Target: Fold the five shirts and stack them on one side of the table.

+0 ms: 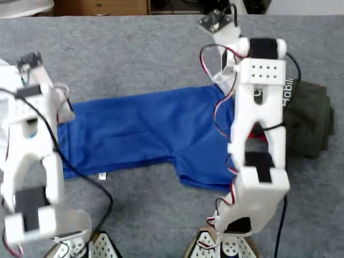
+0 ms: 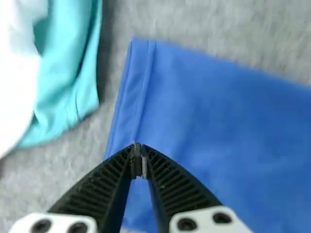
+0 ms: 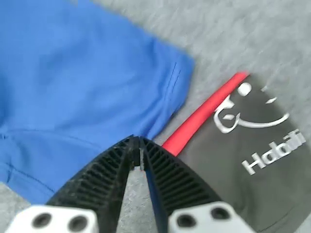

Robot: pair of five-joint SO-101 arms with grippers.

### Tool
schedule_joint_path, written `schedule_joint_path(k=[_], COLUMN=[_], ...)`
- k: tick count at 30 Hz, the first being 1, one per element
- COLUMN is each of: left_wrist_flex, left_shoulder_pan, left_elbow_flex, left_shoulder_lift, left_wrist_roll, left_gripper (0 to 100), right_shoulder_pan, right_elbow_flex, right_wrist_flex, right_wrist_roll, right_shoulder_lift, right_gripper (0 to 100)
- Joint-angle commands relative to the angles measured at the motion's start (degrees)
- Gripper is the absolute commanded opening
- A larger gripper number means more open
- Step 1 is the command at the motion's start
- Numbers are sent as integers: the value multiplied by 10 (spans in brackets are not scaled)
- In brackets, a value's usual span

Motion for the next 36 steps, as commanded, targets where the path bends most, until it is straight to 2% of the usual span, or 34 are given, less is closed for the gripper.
schedule_joint_path(k=[1, 5, 9, 12, 18, 24, 30, 36], left_wrist_flex=[-61, -71, -60, -60, -60, -61, -44, 15], left_shoulder_pan=[4, -4, -6, -7, -7, -43, -65, -62], left_elbow_flex=[158, 259, 310, 329, 349, 367, 348, 321], left_shoulder_lift=[-131, -200, -203, -196, -192, -196, -198, -259], left_wrist_roll=[-14, -17, -36, -37, -38, -66, -95, -97], left_gripper=[18, 20, 19, 19, 19, 19, 19, 19], right_shoulder_pan=[6, 9, 24, 27, 54, 58, 56, 55], right_elbow_flex=[162, 303, 407, 446, 511, 565, 550, 529], right_wrist_flex=[-74, -132, -185, -194, -278, -318, -273, -200], right_wrist_roll=[14, 11, 15, 15, 16, 17, 15, 18], right_shoulder_lift=[-91, -141, -156, -157, -154, -154, -195, -344], right_gripper=[2, 2, 2, 2, 3, 3, 3, 3])
